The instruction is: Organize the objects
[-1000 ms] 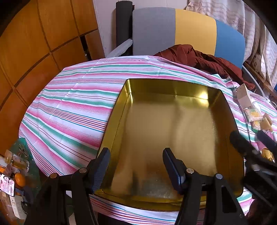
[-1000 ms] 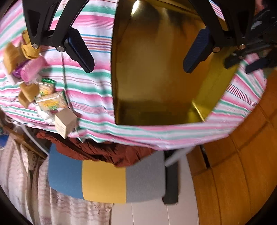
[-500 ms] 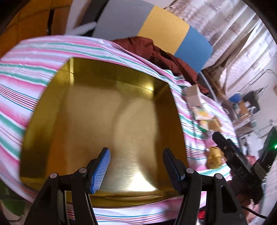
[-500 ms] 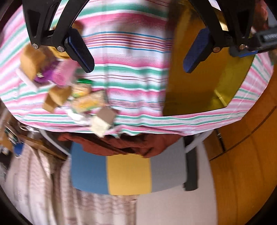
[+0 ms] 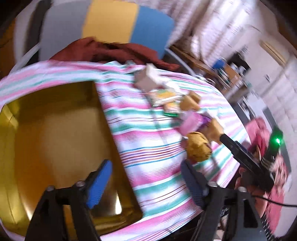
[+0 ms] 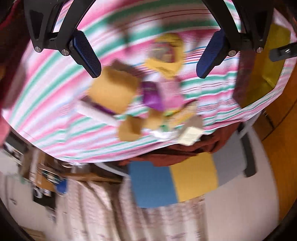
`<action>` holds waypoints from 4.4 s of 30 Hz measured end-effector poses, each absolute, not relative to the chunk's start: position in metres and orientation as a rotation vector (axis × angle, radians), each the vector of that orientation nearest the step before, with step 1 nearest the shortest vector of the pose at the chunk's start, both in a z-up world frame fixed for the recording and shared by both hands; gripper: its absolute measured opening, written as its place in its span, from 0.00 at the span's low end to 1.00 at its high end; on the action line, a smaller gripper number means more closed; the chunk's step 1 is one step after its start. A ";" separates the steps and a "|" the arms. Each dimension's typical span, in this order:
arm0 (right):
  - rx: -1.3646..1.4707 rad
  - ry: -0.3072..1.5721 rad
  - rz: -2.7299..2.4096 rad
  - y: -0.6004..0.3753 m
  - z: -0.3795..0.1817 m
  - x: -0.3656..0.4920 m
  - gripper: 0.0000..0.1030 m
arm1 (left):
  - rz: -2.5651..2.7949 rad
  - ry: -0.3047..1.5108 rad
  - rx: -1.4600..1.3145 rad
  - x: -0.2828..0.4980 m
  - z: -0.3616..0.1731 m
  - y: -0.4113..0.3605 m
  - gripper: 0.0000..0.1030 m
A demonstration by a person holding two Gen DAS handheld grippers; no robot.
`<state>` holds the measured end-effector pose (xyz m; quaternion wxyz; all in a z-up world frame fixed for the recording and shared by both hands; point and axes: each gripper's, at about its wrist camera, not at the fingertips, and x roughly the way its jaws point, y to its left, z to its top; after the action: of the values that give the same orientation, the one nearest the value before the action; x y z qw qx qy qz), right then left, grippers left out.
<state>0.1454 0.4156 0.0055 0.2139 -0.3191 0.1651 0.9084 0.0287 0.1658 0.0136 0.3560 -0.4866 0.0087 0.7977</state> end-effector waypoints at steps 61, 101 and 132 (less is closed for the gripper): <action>-1.021 0.489 2.604 0.419 -0.011 0.141 0.62 | 1.818 0.198 -1.137 0.048 -0.062 0.264 0.37; -1.080 0.744 2.747 0.391 0.006 0.061 0.36 | 1.961 0.083 -0.962 0.053 -0.011 0.185 0.33; -1.424 0.808 2.981 0.176 0.008 -0.081 0.77 | 2.508 -0.342 -1.387 -0.129 -0.028 -0.034 0.64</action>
<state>-0.0809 0.1761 0.0082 -0.1292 -0.4153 0.2355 0.8691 -0.1286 -0.0342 -0.0285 0.1274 -0.4766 -0.1176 0.8619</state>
